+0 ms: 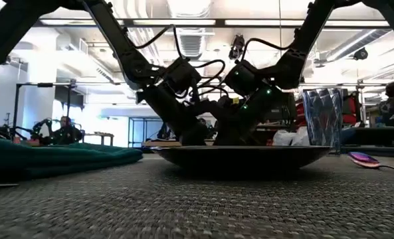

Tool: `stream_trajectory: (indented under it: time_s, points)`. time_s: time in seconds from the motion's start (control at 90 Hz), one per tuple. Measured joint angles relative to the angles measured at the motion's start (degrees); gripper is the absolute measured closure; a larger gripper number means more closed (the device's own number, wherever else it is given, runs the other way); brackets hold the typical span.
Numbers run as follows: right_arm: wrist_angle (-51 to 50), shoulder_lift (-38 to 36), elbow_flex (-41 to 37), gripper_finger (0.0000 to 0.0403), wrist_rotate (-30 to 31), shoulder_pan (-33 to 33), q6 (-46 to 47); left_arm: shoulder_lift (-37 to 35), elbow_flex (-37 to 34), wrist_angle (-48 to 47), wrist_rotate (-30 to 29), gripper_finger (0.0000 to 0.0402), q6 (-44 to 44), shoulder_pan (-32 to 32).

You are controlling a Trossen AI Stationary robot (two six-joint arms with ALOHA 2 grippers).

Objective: Set table place
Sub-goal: Put the iridescent blue knife on the gray place mat

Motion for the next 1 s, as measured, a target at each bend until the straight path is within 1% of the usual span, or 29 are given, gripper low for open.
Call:
stream_trajectory:
  time_s: [0.144, 0.422, 0.544, 0.711, 0.8, 0.878, 1.0]
  points:
    - [-1.84, -2.31, -0.2, 0.04, -1.08, 0.27, -1.05, -3.76, -0.05, -3.1, -0.02, 0.0326, -0.89, -0.14]
    - [-2.12, -5.89, 0.47, 0.04, -0.02, 0.14, -2.01, -11.14, 0.06, -10.92, -1.28, 0.0326, -3.47, -0.15]
    - [-4.61, -7.75, 1.85, 0.0401, 0.0, 0.15, -3.0, -14.46, 0.09, -17.27, -1.35, 0.0326, -4.64, -0.66]
    - [-15.89, -12.98, 5.51, 0.0402, 0.3, 0.32, -8.6, -20.46, 0.09, -28.54, -1.7, 0.0326, -7.02, -2.36]
    - [-21.79, -16.44, 7.19, 0.0402, 0.31, 1.08, -10.7, -23.78, -1.28, -32.82, -1.93, 0.0326, -8.77, -3.85]
    - [-26.74, -19.52, 8.38, 0.0402, 0.44, 2.09, -11.73, -26.7, -3.62, -33.39, -2.97, 0.0326, -11.26, -5.55]
    - [-33.25, -25.23, 9.16, 0.0402, 4.15, 4.79, -11.76, -30.64, -9.62, -33.9, -4.07, 0.0326, -15.97, -8.82]
